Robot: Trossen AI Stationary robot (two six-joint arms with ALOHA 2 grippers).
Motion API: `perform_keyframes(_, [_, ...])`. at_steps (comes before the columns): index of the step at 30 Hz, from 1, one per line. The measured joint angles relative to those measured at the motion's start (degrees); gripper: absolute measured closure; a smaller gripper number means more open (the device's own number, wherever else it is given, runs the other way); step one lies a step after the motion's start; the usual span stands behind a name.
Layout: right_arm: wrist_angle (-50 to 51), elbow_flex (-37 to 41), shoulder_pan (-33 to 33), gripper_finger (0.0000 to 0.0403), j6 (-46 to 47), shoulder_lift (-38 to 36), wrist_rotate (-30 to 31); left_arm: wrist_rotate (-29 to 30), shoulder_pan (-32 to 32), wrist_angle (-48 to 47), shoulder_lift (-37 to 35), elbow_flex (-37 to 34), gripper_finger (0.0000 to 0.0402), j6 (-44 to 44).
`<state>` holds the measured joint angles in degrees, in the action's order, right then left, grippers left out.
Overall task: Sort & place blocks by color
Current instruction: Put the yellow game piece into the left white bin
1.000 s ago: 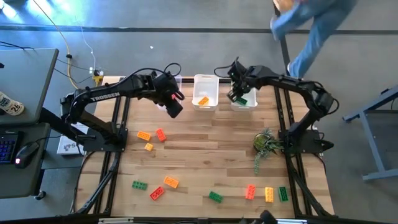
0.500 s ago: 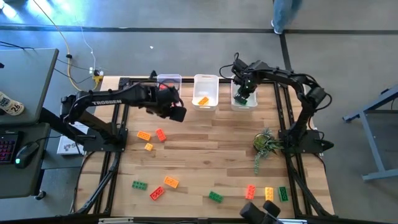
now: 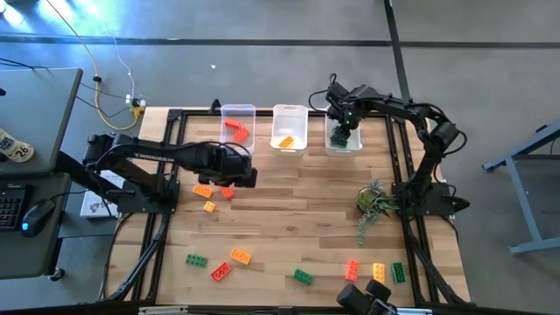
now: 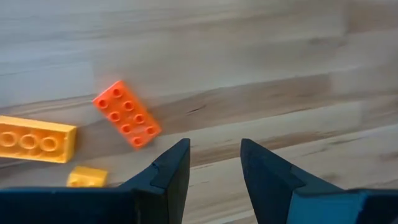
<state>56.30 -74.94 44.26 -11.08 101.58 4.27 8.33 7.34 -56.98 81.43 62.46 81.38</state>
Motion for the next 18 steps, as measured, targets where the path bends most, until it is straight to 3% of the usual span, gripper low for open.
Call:
perform_keyframes(9, [1.08,0.00,-0.03,0.0199,-0.66,-2.30,-0.33,-3.62,1.72,-11.40,-0.18,-1.47,0.0271,-12.44])
perform_keyframes(18, [1.72,0.00,-0.03,0.0199,5.62,-6.25,-1.44,-3.74,6.12,-20.38,-0.79,-1.43,0.0271,-36.45])
